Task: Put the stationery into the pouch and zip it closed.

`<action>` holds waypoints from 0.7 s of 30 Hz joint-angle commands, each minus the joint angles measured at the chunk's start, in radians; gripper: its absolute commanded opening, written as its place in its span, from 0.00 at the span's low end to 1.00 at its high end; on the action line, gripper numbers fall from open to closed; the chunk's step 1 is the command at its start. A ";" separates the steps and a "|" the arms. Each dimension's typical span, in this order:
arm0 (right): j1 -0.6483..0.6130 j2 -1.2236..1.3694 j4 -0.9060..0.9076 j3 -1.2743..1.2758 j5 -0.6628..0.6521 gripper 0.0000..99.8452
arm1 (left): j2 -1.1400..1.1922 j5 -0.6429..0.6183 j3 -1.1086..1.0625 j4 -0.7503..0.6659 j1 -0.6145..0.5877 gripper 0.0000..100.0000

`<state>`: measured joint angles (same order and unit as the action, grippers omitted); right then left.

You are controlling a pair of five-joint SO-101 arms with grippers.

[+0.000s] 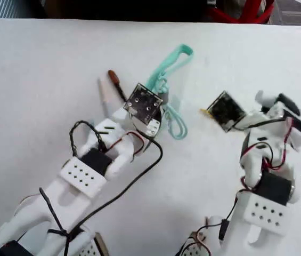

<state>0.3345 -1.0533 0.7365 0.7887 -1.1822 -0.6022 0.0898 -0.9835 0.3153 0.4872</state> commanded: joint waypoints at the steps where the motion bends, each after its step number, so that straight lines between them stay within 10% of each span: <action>1: -0.008 -0.022 0.051 -0.192 0.292 0.02 | 0.013 -0.006 -0.018 0.009 0.001 0.02; 11: -0.194 0.372 0.470 -0.781 0.809 0.02 | 0.012 -0.011 -0.044 0.009 0.012 0.02; 21: -0.581 0.641 0.719 -1.300 0.951 0.02 | -0.291 -0.008 -0.147 0.229 0.071 0.02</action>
<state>-0.1672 -0.4565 1.4454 -0.3836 -0.2631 -0.7142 0.0913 -1.0526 0.3905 0.5301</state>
